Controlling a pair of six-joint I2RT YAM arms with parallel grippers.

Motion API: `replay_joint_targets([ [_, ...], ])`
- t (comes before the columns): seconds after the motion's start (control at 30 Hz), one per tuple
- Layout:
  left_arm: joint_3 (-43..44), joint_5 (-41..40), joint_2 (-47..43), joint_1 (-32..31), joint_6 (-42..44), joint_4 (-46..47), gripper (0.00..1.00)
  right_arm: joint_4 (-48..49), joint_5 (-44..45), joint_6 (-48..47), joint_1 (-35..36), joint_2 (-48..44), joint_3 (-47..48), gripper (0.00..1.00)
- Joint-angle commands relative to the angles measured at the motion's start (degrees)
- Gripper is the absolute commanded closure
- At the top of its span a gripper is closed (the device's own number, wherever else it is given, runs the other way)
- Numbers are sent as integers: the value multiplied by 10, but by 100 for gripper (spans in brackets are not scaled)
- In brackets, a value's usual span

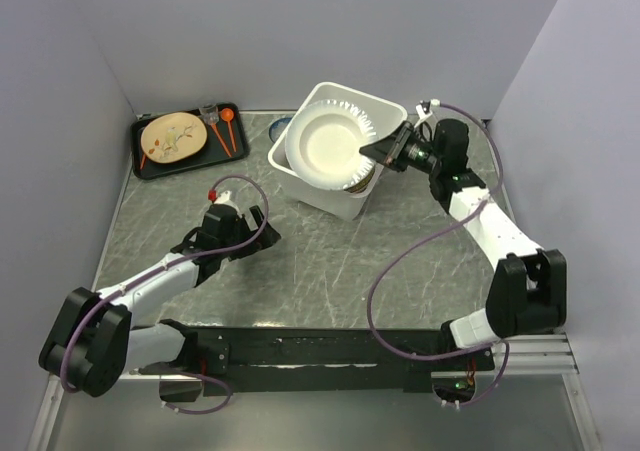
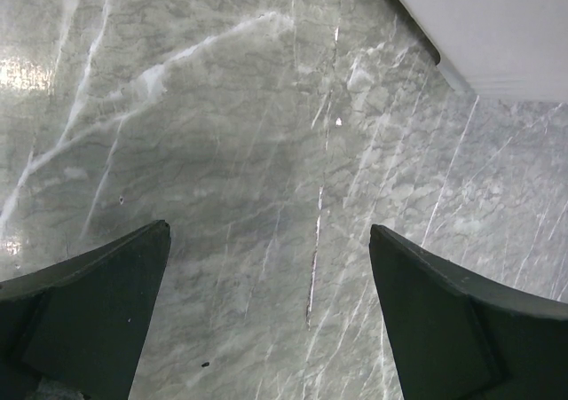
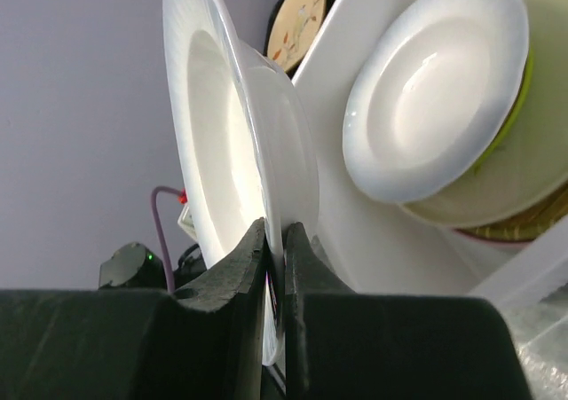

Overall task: Place the plates into the plastic bin on the countertop
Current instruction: Place the plate in the plastic bin.

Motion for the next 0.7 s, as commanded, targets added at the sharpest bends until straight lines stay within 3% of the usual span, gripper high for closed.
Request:
replay_joint_targets([
  [0.0, 29, -6, -11, -2, 17, 5, 1, 61, -19, 12, -8, 37, 89, 100],
  [0.23, 35, -17, -11, -2, 16, 1, 1, 96, -41, 41, -15, 114, 135, 100],
  [0.67, 38, -11, 25, -2, 13, 22, 1, 106, -20, 48, -37, 142, 135, 100],
])
